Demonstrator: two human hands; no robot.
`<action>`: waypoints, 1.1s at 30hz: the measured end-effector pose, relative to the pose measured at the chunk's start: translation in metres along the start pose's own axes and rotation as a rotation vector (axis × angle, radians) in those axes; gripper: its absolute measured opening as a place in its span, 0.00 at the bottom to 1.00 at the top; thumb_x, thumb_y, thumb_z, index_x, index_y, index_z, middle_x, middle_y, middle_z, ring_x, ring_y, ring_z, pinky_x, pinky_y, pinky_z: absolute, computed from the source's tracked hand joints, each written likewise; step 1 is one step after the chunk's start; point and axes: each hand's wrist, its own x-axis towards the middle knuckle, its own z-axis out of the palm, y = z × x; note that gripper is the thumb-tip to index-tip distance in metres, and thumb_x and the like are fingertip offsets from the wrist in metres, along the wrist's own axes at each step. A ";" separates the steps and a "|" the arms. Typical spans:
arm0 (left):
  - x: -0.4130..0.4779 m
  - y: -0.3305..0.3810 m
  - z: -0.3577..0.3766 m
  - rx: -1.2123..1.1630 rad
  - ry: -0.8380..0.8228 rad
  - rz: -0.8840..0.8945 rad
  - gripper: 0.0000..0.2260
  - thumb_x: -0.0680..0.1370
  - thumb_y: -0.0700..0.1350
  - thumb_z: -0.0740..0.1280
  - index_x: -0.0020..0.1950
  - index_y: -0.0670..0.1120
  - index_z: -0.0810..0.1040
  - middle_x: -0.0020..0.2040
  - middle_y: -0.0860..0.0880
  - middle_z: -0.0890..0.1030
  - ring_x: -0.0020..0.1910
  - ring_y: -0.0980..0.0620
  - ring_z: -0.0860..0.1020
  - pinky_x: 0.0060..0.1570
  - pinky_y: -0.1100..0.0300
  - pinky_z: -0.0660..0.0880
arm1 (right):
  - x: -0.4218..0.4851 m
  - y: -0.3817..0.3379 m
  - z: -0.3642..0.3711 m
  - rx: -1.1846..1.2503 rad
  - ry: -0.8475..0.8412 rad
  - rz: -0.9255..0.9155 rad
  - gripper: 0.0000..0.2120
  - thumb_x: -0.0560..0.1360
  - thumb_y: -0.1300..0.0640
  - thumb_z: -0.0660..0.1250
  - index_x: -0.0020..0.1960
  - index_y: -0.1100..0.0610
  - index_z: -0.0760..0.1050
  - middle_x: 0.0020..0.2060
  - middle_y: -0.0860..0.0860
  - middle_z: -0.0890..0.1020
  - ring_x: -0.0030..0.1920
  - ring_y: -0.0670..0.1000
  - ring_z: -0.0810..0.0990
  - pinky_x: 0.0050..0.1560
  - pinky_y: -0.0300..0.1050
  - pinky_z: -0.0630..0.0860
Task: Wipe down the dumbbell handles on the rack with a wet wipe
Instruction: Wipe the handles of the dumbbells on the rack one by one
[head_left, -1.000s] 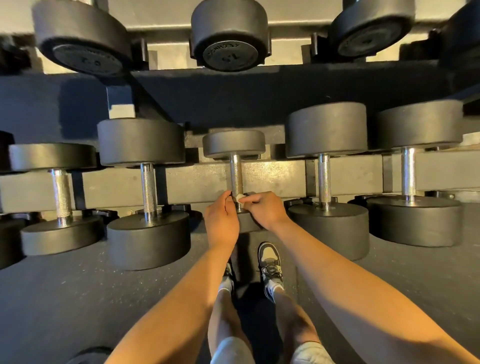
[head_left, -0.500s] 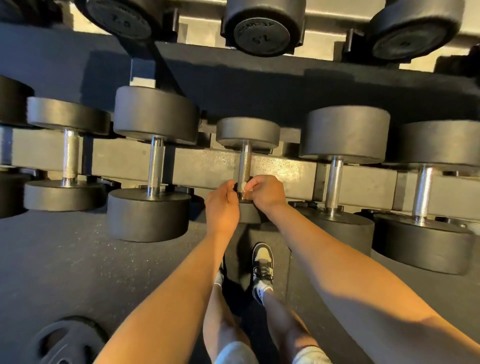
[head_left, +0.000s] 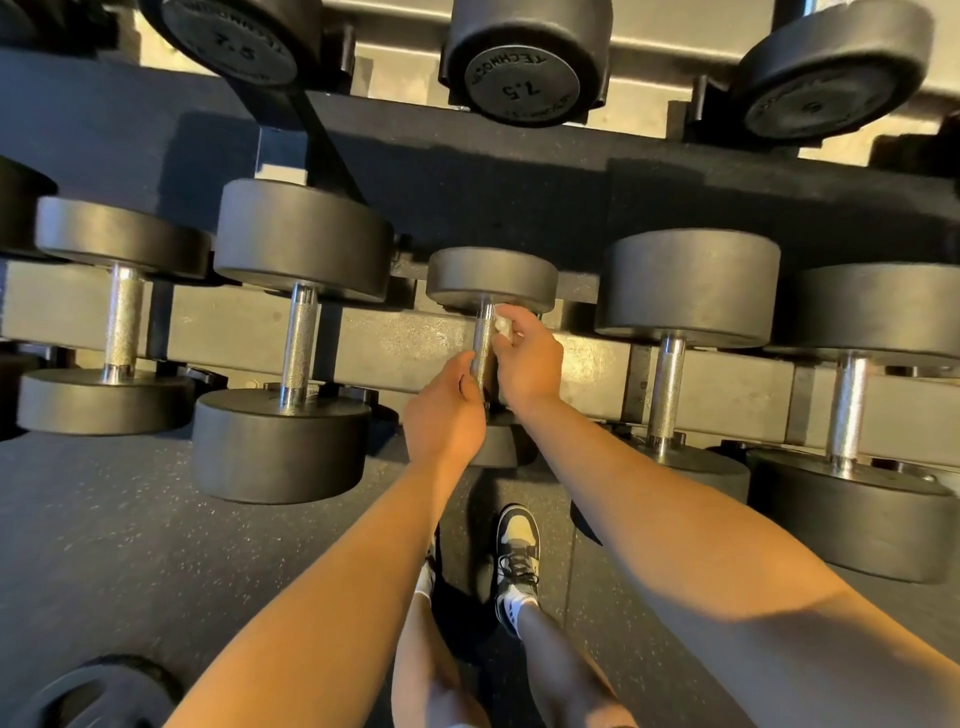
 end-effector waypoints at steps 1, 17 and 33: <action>-0.001 -0.003 0.002 0.000 0.020 -0.002 0.15 0.86 0.50 0.52 0.70 0.57 0.71 0.44 0.57 0.78 0.42 0.55 0.78 0.48 0.51 0.78 | 0.000 0.001 0.000 -0.022 0.006 -0.006 0.13 0.80 0.63 0.66 0.62 0.53 0.79 0.51 0.43 0.79 0.49 0.40 0.75 0.47 0.22 0.69; -0.018 -0.013 -0.016 -0.235 -0.119 -0.024 0.15 0.86 0.52 0.57 0.73 0.56 0.71 0.60 0.59 0.78 0.58 0.61 0.77 0.55 0.67 0.71 | -0.051 0.022 -0.015 -0.023 -0.202 -0.008 0.10 0.79 0.61 0.69 0.58 0.53 0.84 0.48 0.46 0.75 0.48 0.41 0.76 0.54 0.29 0.71; 0.051 0.022 -0.001 -0.300 0.028 0.001 0.11 0.84 0.43 0.62 0.60 0.56 0.80 0.48 0.54 0.82 0.45 0.59 0.79 0.48 0.64 0.76 | -0.037 0.033 0.007 0.162 0.020 0.048 0.13 0.82 0.63 0.63 0.61 0.51 0.79 0.55 0.49 0.76 0.52 0.40 0.76 0.56 0.26 0.70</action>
